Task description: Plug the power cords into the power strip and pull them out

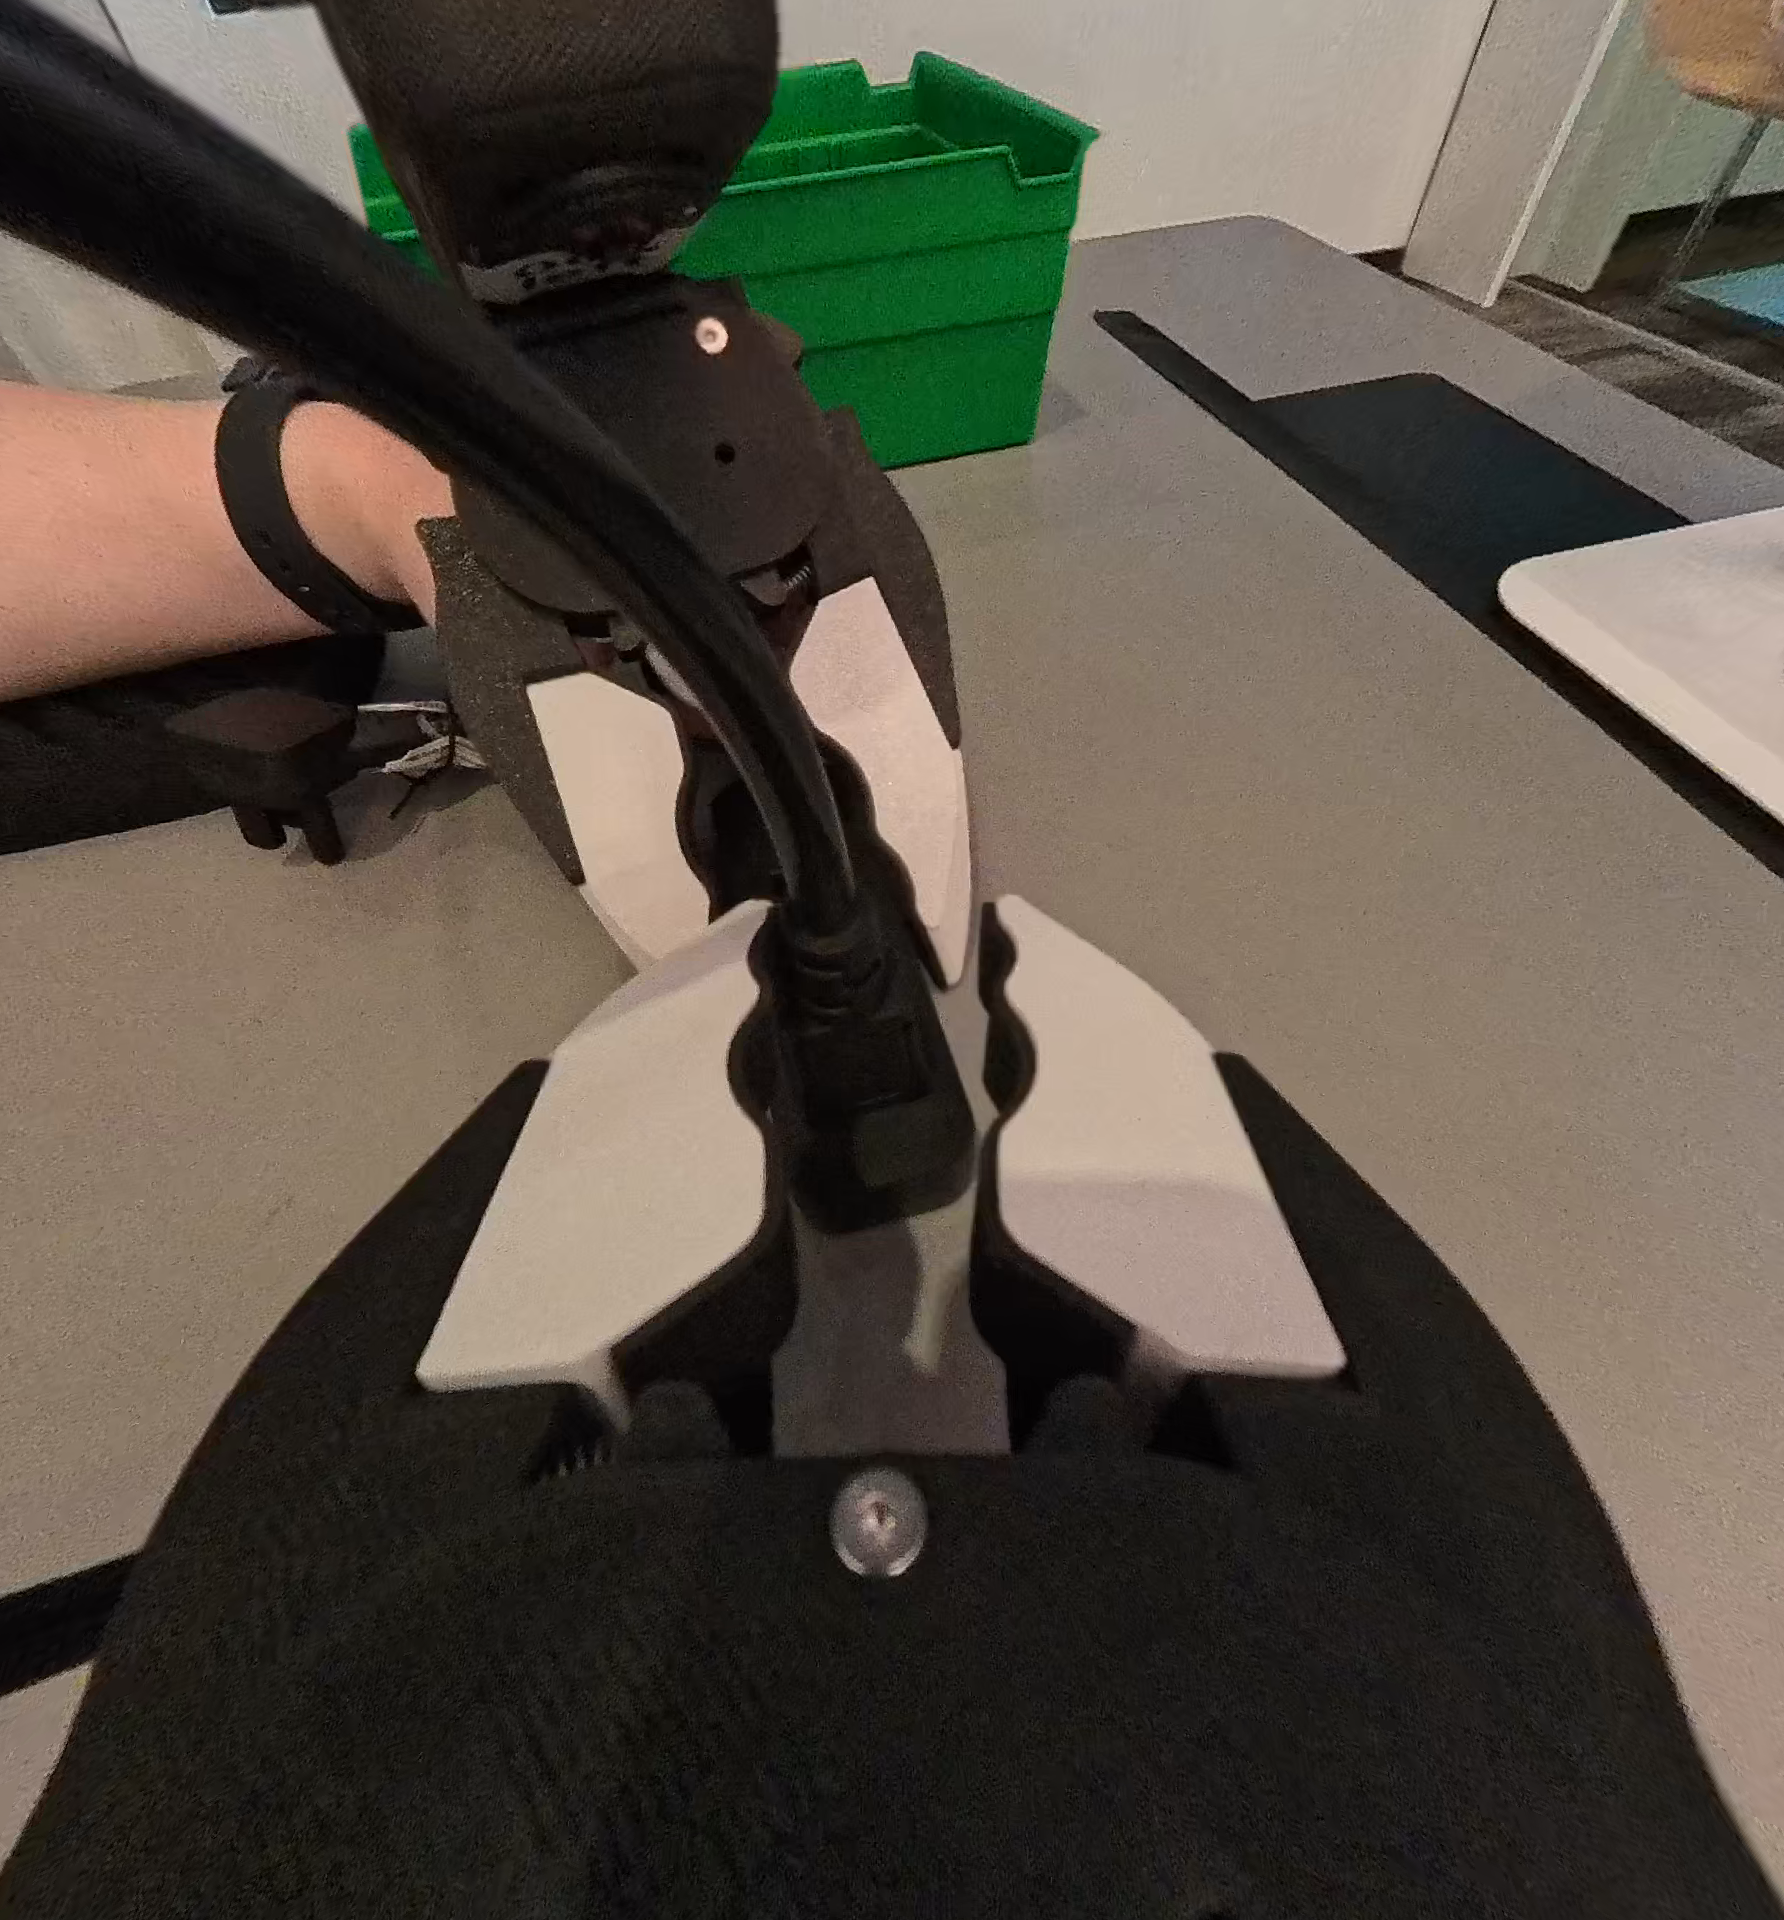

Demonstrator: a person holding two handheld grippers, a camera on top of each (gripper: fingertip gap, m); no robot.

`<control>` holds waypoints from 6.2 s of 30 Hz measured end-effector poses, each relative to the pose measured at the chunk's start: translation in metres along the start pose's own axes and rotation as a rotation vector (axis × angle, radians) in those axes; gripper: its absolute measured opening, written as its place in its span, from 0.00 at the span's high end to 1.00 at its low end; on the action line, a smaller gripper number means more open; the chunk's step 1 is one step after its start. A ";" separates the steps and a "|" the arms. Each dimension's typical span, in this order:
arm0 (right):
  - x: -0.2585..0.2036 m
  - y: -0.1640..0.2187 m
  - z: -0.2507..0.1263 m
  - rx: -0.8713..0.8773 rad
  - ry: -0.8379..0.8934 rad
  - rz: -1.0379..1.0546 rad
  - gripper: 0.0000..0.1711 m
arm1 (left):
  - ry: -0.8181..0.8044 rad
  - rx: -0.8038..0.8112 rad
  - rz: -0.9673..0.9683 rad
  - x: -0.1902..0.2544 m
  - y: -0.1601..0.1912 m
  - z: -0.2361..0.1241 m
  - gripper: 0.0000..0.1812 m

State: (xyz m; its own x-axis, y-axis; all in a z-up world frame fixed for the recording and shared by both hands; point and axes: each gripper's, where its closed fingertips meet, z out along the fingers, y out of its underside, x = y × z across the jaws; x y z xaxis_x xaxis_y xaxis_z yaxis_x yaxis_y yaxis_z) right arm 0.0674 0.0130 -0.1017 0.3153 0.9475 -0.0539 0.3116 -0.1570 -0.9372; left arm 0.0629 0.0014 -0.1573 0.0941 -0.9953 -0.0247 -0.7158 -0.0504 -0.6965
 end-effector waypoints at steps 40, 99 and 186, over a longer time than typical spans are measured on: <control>-0.014 0.006 0.010 -0.079 -0.027 0.052 0.85 | -0.002 0.011 -0.040 0.005 -0.001 -0.001 0.74; -0.001 0.010 0.006 -0.102 0.014 0.139 0.85 | -0.088 0.002 -0.108 0.000 -0.007 0.007 0.74; 0.044 0.005 0.003 0.062 0.525 0.393 0.88 | -0.352 0.001 -0.370 -0.019 -0.018 0.018 0.75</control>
State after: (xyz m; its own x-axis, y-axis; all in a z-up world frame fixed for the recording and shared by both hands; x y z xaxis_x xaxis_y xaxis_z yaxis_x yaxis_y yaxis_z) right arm 0.0798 0.0547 -0.1104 0.7953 0.5586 -0.2354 0.0369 -0.4323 -0.9010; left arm 0.0862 0.0225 -0.1572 0.5689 -0.8223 -0.0159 -0.5895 -0.3942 -0.7051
